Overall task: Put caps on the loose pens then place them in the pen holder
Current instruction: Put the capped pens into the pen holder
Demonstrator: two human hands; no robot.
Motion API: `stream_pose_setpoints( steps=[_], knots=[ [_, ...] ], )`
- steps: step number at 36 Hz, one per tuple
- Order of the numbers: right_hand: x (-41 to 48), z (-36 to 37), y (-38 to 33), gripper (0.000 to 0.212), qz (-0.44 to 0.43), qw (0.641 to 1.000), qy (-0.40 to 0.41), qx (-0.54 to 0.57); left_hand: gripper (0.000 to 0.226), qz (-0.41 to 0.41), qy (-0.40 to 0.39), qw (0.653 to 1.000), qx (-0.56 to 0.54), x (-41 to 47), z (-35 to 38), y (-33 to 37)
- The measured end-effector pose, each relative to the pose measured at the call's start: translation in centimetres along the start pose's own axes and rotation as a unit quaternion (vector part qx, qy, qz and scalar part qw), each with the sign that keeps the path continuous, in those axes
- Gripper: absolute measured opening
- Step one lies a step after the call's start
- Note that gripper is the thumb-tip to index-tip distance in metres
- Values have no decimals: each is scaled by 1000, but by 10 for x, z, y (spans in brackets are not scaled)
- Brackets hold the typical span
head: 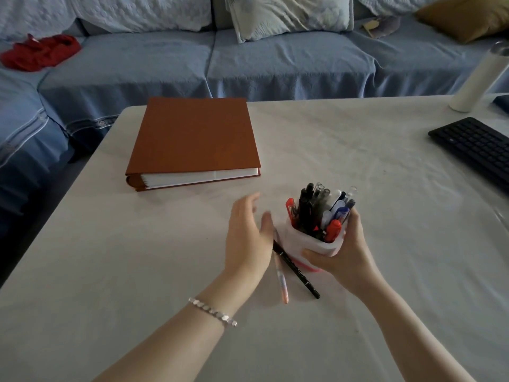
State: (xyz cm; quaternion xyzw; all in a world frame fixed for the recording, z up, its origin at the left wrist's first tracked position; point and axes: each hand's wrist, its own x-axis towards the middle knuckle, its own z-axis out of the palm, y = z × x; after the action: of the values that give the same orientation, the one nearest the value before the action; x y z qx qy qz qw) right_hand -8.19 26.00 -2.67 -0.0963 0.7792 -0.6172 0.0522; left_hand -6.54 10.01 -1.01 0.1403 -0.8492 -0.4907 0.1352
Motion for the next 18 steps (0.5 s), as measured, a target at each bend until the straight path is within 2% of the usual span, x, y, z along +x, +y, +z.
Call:
stream_pose_setpoints(
  steps=[2,4,10,14,15,18],
  knots=[
    [1,0,1,76,5,1000,-4,-4,45,-121,-42,989,70,-8,7,-13],
    [1,-2,6,82,5,1000,-4,-5,46,-169,-104,973,114,-15,14,-20],
    [1,-2,7,102,29,1000,7,-10,29,-182,-151,957,170,-14,26,-16],
    [1,-2,6,92,19,999,1,30,30,-159,-200,930,264,-8,22,-16],
    [0,-2,4,90,16,999,-10,34,25,-139,-198,927,285,-7,19,-19],
    [-1,-2,0,69,42,997,-15,70,19,-91,-184,934,291,-6,8,-34]
  ],
)
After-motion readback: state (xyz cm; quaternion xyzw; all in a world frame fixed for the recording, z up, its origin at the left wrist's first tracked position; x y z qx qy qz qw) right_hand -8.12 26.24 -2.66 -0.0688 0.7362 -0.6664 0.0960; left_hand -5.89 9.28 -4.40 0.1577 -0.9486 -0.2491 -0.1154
